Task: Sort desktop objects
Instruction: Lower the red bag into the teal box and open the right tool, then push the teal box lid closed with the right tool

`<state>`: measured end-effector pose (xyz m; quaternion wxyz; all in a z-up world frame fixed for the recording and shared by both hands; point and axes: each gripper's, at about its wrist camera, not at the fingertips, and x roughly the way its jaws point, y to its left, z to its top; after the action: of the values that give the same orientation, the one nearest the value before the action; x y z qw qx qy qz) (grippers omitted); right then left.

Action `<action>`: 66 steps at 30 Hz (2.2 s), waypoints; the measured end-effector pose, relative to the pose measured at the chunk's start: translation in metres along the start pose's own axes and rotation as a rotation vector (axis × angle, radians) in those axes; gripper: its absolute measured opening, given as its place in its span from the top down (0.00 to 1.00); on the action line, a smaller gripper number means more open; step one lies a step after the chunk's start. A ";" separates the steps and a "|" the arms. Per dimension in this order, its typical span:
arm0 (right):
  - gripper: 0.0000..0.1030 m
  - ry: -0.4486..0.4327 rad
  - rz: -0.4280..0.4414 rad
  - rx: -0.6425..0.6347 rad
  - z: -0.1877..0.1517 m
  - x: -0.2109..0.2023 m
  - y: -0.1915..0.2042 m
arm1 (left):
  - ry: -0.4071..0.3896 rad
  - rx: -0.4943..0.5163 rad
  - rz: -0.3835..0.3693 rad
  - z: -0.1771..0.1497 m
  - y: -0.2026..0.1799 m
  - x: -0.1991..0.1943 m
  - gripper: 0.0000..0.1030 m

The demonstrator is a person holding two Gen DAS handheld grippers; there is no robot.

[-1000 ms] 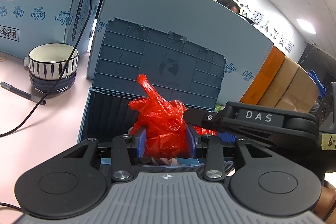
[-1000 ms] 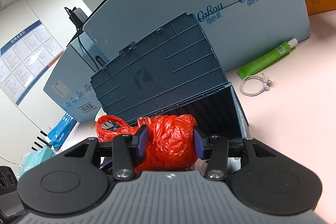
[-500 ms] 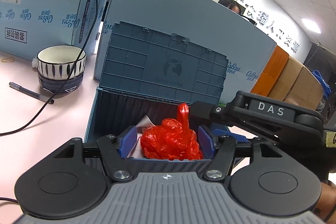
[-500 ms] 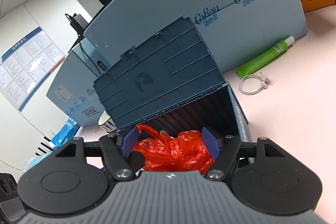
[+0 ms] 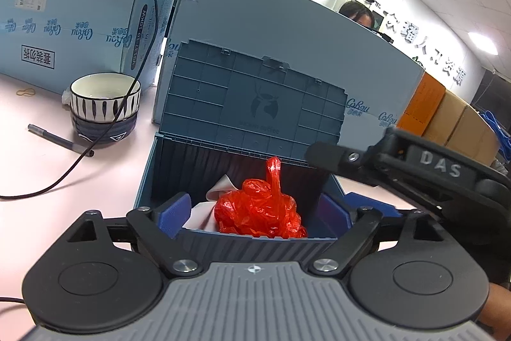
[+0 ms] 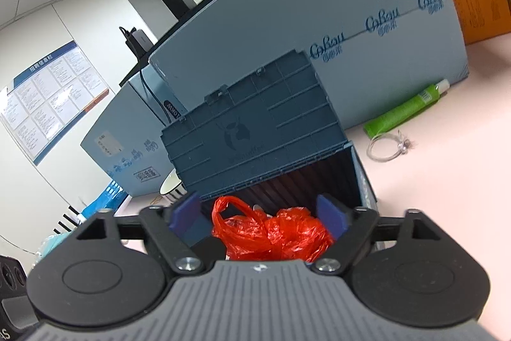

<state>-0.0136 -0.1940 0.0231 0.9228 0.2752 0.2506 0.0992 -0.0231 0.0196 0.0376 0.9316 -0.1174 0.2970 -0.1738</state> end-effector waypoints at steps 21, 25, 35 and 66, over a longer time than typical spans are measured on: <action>0.09 -0.049 -0.032 -0.056 0.009 -0.010 -0.007 | 0.022 -0.005 0.079 0.006 -0.013 0.015 0.07; 0.09 -0.054 -0.035 -0.084 0.012 -0.007 -0.006 | 0.024 -0.012 0.095 0.010 -0.011 0.018 0.07; 0.09 -0.072 -0.045 -0.113 0.038 0.012 -0.005 | 0.020 -0.038 0.098 0.026 -0.006 0.022 0.07; 0.00 0.000 0.151 -0.130 0.077 0.043 -0.023 | 0.114 -0.015 0.230 0.033 -0.010 0.042 0.07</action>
<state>0.0636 -0.2343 0.0485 0.9287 0.2326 0.2223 0.1843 0.0258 -0.0025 0.0458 0.9260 -0.0795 0.3624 -0.0702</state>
